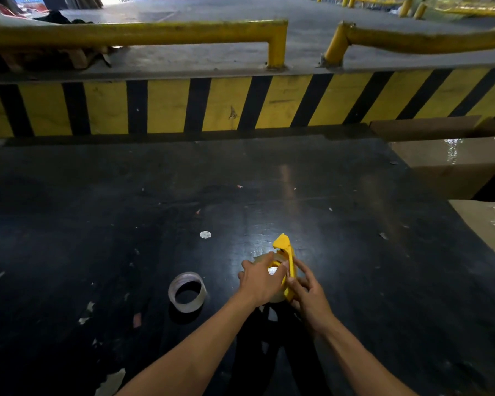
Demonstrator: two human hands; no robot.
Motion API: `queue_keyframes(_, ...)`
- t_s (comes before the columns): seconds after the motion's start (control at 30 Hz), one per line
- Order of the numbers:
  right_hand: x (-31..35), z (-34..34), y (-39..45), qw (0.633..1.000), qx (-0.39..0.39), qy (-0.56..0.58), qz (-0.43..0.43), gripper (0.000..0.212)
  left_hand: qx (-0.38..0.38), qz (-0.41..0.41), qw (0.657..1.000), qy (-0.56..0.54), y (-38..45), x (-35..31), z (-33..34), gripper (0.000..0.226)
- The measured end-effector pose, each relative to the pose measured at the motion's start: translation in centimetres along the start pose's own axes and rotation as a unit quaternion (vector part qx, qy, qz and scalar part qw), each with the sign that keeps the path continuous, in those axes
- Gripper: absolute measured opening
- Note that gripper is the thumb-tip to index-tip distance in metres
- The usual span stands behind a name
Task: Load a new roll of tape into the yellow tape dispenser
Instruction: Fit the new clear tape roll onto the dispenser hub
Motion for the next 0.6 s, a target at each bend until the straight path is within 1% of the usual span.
queue_keyframes(0.03, 0.3, 0.1, -0.1, 1.0, -0.001, 0.0, -0.003, 0.05, -0.005, 0.018, 1.0, 0.008, -0.2, -0.2, -0.1, 0.047)
queue_keyframes(0.13, 0.7, 0.0, -0.3, 1.0, -0.011, -0.008, -0.018, 0.061, -0.012, 0.032, 0.999, 0.006, -0.7, -0.1, -0.3, 0.06)
queue_keyframes(0.23, 1.0, -0.3, -0.3, 0.999, -0.02, 0.044, 0.002, 0.056, -0.032, 0.082, 0.996, 0.012, -0.7, -0.4, -0.7, 0.067)
queue_keyframes(0.3, 1.2, -0.7, -0.1, 0.996, -0.019, 0.09, 0.021, 0.054, -0.057, 0.115, 0.991, -0.026, -0.3, -0.2, -1.5, 0.068)
queue_keyframes(0.37, 1.6, -0.9, -0.2, 0.99, -0.016, 0.134, 0.038, 0.054, -0.067, 0.126, 0.985, -0.092, -0.1, 0.3, -2.6, 0.07)
queue_keyframes(0.43, 2.2, -1.1, -0.3, 0.985, -0.014, 0.162, 0.052, 0.054, -0.069, 0.128, 0.98, -0.134, -0.2, 0.6, -3.4, 0.07)
queue_keyframes(0.5, 2.7, -0.9, -0.3, 0.979, -0.002, 0.192, 0.061, 0.053, -0.059, 0.121, 0.976, -0.173, -0.4, 0.7, -3.8, 0.075)
queue_keyframes(0.53, 2.9, -0.7, -0.3, 0.975, 0.008, 0.211, 0.066, 0.053, -0.042, 0.11, 0.974, -0.193, -0.3, 0.9, -3.8, 0.081)
queue_keyframes(0.6, 3.1, -0.3, -0.2, 0.968, 0.029, 0.237, 0.076, 0.054, 0.006, 0.087, 0.967, -0.24, -0.3, 1.3, -3.8, 0.104)
Point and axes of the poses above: each hand's wrist, its own y-axis towards the middle knuckle, its own z-axis out of the palm, x = y × z, the point moved 6 cm from there along y, towards the middle knuckle, and after that the axes turned 3 degrees about -z, right-handed, at the moved point
